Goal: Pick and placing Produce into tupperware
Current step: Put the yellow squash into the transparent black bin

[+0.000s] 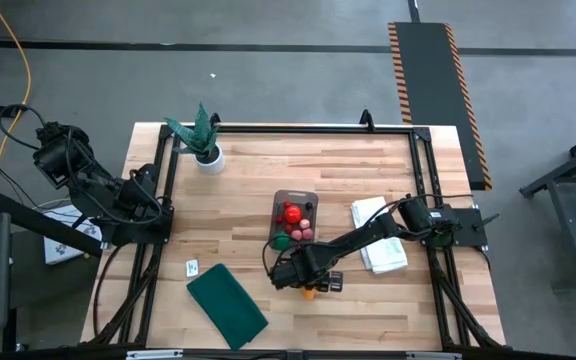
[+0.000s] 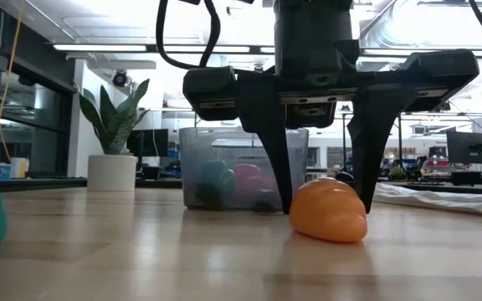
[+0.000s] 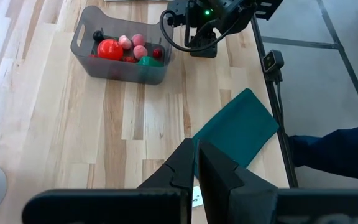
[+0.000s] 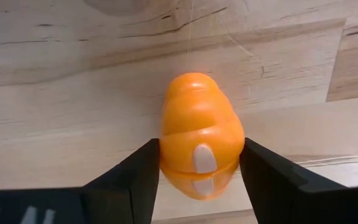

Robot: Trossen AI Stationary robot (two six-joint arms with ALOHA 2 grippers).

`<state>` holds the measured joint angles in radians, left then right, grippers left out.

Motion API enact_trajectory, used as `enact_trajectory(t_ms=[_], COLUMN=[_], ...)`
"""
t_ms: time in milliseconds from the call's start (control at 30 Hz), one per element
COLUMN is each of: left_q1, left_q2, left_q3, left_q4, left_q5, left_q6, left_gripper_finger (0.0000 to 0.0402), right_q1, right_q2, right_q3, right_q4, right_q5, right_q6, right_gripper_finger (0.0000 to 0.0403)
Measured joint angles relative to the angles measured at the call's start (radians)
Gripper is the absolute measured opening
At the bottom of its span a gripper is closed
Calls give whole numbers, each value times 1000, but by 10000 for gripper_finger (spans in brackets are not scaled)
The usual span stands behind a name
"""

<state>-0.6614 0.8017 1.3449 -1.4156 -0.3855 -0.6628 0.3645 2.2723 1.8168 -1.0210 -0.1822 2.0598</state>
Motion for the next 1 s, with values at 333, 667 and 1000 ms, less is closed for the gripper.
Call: enact_trajectory(t_ms=[333, 667, 1000], left_q1=[0, 0, 0], left_q2=[0, 0, 0], left_q3=[0, 0, 0], left_q4=[0, -1, -1], left_q5=[0, 0, 3], left_q6=[-1, 1, 6], left_gripper_finger=[10, 10, 10], right_q1=[0, 2, 5], right_q2=[0, 0, 0], right_q3=[0, 37, 108], right_q4=[-2, -20, -15], right_q5=[0, 5, 5], right_q6=[-26, -60, -97], right_gripper_finger=[186, 186, 186])
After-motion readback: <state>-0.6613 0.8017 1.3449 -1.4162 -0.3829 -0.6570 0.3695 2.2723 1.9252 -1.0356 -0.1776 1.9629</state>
